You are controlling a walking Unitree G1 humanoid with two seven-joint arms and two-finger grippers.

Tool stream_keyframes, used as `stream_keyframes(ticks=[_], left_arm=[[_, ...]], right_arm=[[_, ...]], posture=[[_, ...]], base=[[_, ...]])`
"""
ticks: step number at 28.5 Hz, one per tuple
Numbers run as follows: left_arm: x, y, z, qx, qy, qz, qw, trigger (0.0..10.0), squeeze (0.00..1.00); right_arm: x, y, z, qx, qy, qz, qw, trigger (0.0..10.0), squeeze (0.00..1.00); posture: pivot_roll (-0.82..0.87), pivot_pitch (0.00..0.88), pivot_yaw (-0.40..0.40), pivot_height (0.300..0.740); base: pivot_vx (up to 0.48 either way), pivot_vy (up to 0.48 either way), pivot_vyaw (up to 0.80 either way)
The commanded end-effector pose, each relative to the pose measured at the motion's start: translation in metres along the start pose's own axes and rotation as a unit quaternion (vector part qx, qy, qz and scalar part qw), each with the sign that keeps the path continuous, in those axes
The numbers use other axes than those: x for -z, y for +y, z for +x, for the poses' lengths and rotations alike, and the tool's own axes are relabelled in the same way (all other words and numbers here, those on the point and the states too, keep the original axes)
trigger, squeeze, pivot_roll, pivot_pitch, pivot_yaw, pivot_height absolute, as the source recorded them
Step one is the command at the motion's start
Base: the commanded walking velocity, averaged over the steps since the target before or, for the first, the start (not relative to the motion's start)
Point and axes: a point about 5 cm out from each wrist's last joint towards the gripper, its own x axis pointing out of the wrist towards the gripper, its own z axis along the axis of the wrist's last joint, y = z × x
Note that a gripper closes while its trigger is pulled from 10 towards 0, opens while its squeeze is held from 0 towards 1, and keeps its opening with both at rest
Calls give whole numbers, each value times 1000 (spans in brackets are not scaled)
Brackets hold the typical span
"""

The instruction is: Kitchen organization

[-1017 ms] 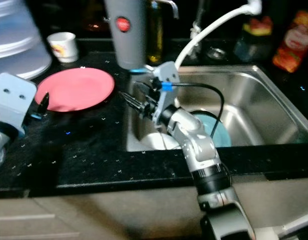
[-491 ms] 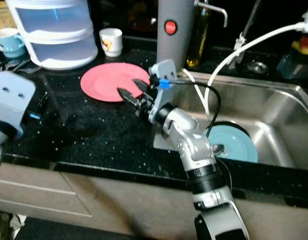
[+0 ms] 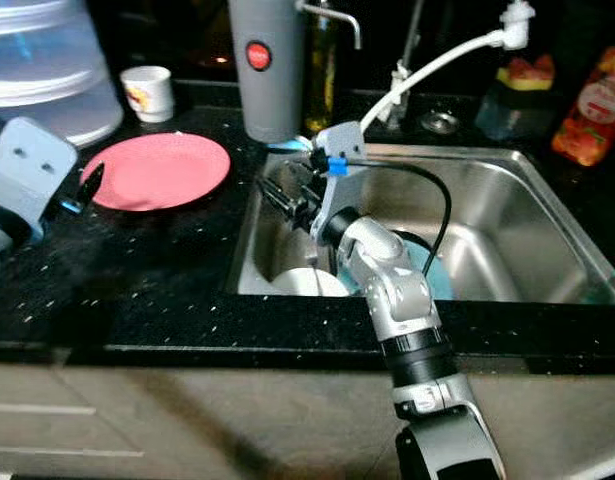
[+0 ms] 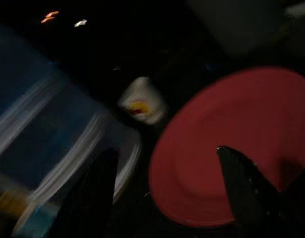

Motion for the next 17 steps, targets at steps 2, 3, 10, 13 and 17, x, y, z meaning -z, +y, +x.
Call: stream_keyframes(ticks=[2, 3, 10, 13, 17], left_arm=[[12, -3, 7, 40, 9, 43, 998, 10000, 0], [16, -3, 8, 46, 14, 51, 998, 10000, 0], [18, -12, 17, 135, -8, 89, 987, 10000, 0], [10, -11, 20, 146, -29, 95, 984, 10000, 0], [-1, -9, 21, 171, -47, 112, 978, 10000, 0]], right_arm=[[-1, -3, -1, 3, 8, -2, 1000, 10000, 0], [-1, -3, -2, 5, 8, -2, 1000, 10000, 0], [-5, -7, -8, 12, 9, -20, 1000, 10000, 0], [-6, -8, -10, 15, 10, -21, 1000, 10000, 0], [-5, -8, -11, 16, 15, -24, 999, 10000, 0]], posture=[[99, 0, -18, 740], [96, 0, -19, 740], [72, 5, -19, 740], [69, 5, -18, 740], [70, 5, -20, 740]], base=[[0, 0, -800], [0, 0, -800], [0, 0, 0], [0, 0, 0], [0, 0, 0]])
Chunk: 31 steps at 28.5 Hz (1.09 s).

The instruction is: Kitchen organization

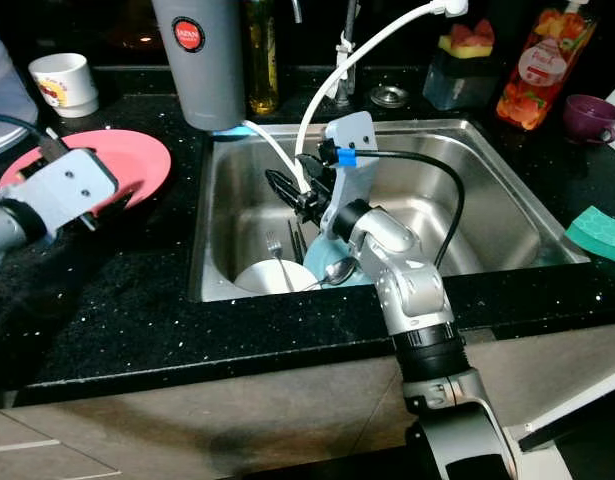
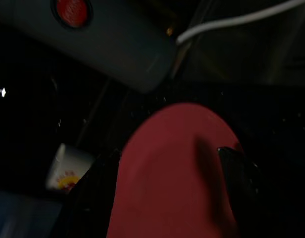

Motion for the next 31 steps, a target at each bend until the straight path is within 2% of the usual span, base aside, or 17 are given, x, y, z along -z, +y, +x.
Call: stream_keyframes(ticks=[1, 8, 9, 16, 20, 27, 28, 31], left_arm=[[-3, -2, 0, 24, -7, 12, 1000, 10000, 0], [-7, -10, -8, 98, 9, 8, 995, 10000, 0], [-3, -13, -12, 121, 33, 6, 992, 10000, 0], [16, -9, -22, 128, 102, 31, 986, 10000, 0], [20, -1, -27, 110, 123, 45, 985, 10000, 0], [31, -12, -28, 123, 144, 23, 982, 10000, 0], [34, -14, -29, 125, 148, 21, 981, 10000, 0], [41, -18, -29, 122, 161, 18, 979, 10000, 0]], right_arm=[[1, -1, -3, 4, 9, -5, 1000, 10000, 0], [2, 3, -2, -1, 14, -6, 1000, 10000, 0], [2, 3, -2, -2, 14, -5, 1000, 10000, 0], [2, 4, 0, 0, 13, -4, 1000, 10000, 0], [2, 3, 0, 1, 13, -3, 1000, 10000, 0], [1, 4, 0, 2, 10, -3, 1000, 10000, 0], [0, 5, 0, -6, 7, 0, 1000, 10000, 0], [-7, 26, -8, -110, -25, 16, 994, 10000, 0]], posture=[[70, 5, -20, 740], [81, 4, -24, 740], [81, 4, -24, 740], [86, 9, -21, 740], [90, 10, -19, 740], [83, 11, -14, 740], [83, 11, -14, 740], [79, 13, -15, 740]], base=[[0, 0, 0], [0, 0, 0], [0, 0, 0], [0, 0, 0], [0, 0, 0], [0, 0, 0], [0, 0, 0], [0, 0, 0]])
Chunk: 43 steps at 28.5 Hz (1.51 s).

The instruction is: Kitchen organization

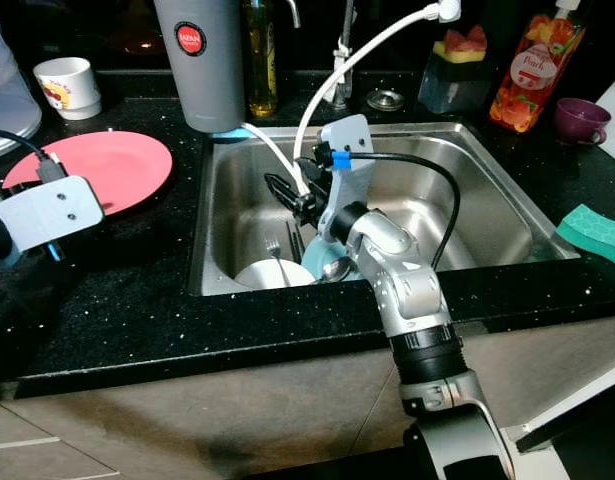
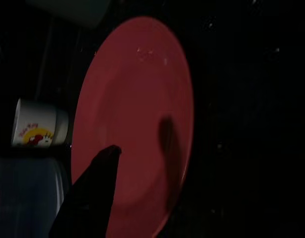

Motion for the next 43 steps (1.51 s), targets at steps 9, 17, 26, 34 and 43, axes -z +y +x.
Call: stream_keyframes(ticks=[9, 17, 26, 34, 43], left_arm=[[14, -10, 2, 14, 32, -8, 999, 10000, 0], [15, -9, 1, 7, 32, -6, 999, 8471, 0], [15, -3, 0, -9, 30, -2, 999, 0, 0], [19, 0, -2, -26, 39, 1, 999, 0, 0], [18, 9, -3, -88, 34, 1, 996, 0, 0]], right_arm=[[0, 39, -13, -188, 8, 6, 982, 10000, 0], [11, 44, -19, -217, 50, -21, 975, 10000, 0], [16, 44, -22, -218, 68, -32, 973, 10000, 0], [16, 41, -24, -211, 70, -33, 975, 10000, 0], [18, 40, -25, -203, 70, -29, 976, 10000, 0]], posture=[[81, 15, -18, 740], [84, 13, -19, 740], [86, 11, -17, 740], [85, 11, -15, 740], [88, 7, -14, 740]], base=[[0, 0, 0], [0, 0, 0], [0, 0, 0], [0, 0, 0], [0, 0, 0]])
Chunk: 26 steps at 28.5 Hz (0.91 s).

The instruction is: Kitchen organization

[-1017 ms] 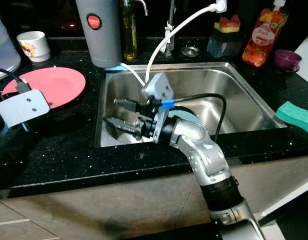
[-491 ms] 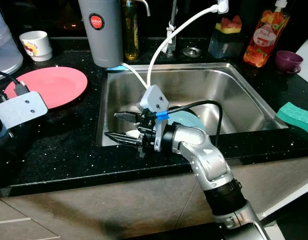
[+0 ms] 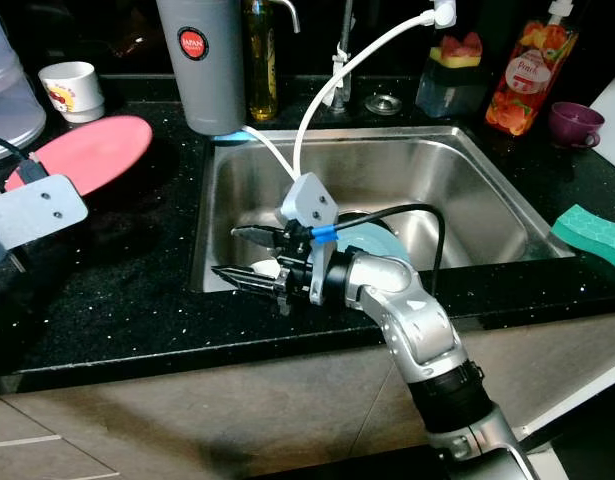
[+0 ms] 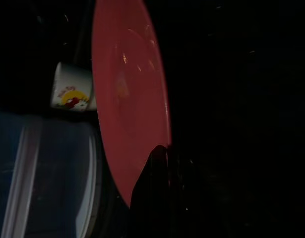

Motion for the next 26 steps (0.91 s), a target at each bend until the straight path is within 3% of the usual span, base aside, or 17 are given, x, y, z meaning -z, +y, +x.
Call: stream_keyframes(ticks=[1, 2, 8, 10, 14, 22, 26], left_arm=[[-2, 3, 0, -31, -8, -7, 999, 0, 0], [-10, 11, -2, -63, -32, -28, 997, 0, 0], [-32, 28, -9, -120, -93, -70, 986, 0, 0], [-51, 39, -16, -172, -152, -117, 966, 0, 0], [-60, 37, -19, -193, -181, -156, 952, 0, 0], [-70, 28, -19, -195, -195, -187, 943, 0, 0], [-89, 28, -21, -181, -249, -230, 923, 0, 0]], right_arm=[[0, 1, -1, 3, -1, 2, 1000, 10000, 0], [-2, 0, -1, 9, -16, 14, 1000, 10000, 0], [-5, -6, 0, 38, -47, 47, 997, 10000, 0], [-7, -11, 0, 59, -70, 72, 993, 10000, 0], [-8, -12, 1, 67, -82, 83, 991, 10000, 0], [-6, -14, 2, 74, -78, 89, 990, 10000, 0], [-3, -18, 1, 94, -67, 93, 989, 10000, 0]], posture=[[91, 3, -15, 740], [91, 3, -15, 740], [106, 0, -17, 740], [118, 0, -14, 740], [122, 0, -11, 740], [129, 0, -6, 740], [126, 0, -1, 740]], base=[[0, 0, 0], [0, 0, 0], [0, 0, 0], [0, 0, 0], [0, 0, 0], [0, 0, 0], [0, 0, 0]])
